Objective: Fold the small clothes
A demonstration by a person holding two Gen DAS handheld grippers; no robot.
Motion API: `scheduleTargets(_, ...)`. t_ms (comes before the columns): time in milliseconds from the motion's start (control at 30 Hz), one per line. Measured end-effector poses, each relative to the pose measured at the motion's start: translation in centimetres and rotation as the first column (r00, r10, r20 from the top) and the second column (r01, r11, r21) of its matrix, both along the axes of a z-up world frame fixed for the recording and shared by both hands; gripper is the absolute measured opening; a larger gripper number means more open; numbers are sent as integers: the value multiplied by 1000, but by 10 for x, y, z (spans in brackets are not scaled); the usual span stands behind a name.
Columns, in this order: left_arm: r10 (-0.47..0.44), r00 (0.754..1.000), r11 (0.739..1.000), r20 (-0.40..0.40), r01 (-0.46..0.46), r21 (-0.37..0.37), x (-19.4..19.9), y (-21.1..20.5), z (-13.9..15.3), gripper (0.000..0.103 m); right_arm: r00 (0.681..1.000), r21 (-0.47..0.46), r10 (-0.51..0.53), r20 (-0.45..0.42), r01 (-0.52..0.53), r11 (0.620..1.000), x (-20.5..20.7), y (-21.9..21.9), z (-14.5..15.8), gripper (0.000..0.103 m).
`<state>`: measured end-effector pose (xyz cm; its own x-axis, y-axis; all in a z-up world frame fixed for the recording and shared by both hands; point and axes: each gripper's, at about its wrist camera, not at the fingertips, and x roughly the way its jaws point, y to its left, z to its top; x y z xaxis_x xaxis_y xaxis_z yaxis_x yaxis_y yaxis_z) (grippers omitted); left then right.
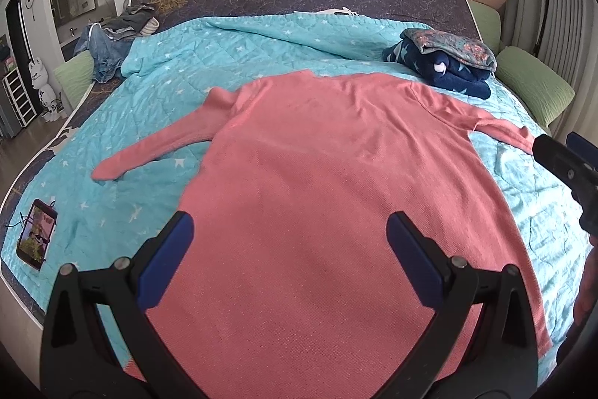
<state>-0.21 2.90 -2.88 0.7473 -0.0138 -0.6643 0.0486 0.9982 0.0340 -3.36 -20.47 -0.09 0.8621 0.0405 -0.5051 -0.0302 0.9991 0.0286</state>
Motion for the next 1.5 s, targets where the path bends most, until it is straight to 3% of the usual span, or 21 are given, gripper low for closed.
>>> scheduleTargets(900, 33, 999, 999, 1, -33, -13, 2, 15, -1, 102, 1000, 13, 23, -12, -23, 1000, 9, 9, 1, 103)
scheduleTargets(1067, 35, 999, 998, -11, -36, -53, 6, 29, -4, 102, 999, 11, 48, -18, -48, 999, 16, 20, 2, 103)
scheduleTargets(1167, 56, 997, 989, -43, -62, -134, 18, 60, -8, 102, 996, -4, 85, -30, -85, 996, 27, 34, 3, 103)
scheduleTargets(1233, 156, 984, 963, -85, -171, -209, 29, 101, -10, 102, 991, 1, 125, -48, -126, 992, 36, 46, 2, 103)
scheduleTargets(1300, 276, 955, 916, -112, -296, -272, 37, 143, -13, 102, 984, 19, 165, -66, -164, 986, 44, 56, 1, 103)
scheduleTargets(1400, 427, 896, 822, -118, -439, -363, 52, 207, -24, 102, 974, 26, 209, -84, -207, 978, 55, 74, -5, 103)
scheduleTargets(1467, 458, 873, 780, -169, -485, -396, 76, 246, -39, 100, 969, 17, 225, -100, -225, 974, 61, 84, -11, 103)
scheduleTargets(1500, 457, 867, 767, -197, -497, -406, 87, 258, -46, 94, 964, 13, 238, -116, -238, 971, 66, 90, -16, 103)
